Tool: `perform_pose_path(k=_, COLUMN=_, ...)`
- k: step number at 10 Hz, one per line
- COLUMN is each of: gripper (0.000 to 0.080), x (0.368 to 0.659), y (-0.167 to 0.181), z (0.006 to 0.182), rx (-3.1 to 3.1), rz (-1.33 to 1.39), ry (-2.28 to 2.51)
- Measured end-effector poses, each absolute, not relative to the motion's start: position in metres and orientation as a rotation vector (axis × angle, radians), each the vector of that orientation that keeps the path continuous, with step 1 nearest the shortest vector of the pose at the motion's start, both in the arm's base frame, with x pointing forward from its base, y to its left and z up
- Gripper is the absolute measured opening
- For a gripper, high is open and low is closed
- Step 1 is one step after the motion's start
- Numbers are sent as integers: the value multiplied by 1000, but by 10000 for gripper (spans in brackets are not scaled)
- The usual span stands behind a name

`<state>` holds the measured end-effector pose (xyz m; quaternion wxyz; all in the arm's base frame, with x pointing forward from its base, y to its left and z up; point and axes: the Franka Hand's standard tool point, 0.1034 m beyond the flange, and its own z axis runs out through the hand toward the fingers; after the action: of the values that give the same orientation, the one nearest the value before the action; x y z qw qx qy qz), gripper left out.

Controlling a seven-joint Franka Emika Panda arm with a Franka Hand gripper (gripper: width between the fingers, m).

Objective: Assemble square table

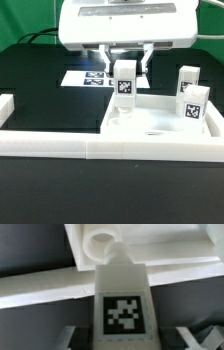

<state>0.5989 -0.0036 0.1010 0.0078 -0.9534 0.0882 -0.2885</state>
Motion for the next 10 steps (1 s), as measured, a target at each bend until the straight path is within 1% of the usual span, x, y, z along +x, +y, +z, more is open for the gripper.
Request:
perform_pose_path(k=2, gripper=291, x=597, y=-5, z=95, rx=-2986, rz=-889, ry=277)
perform_pose_path(k=5, gripper=291, x=597, y=-10, z=92, rx=-2993, rz=-892, ry=287)
perform_pose_path(k=8, gripper=291, x=592, y=-1, z=80, rx=-2999, rz=-864, ry=272)
perform_pose_path(k=10, gripper=291, x=593, y=3, z=80, rx=-2997, rz=-905, ry=276)
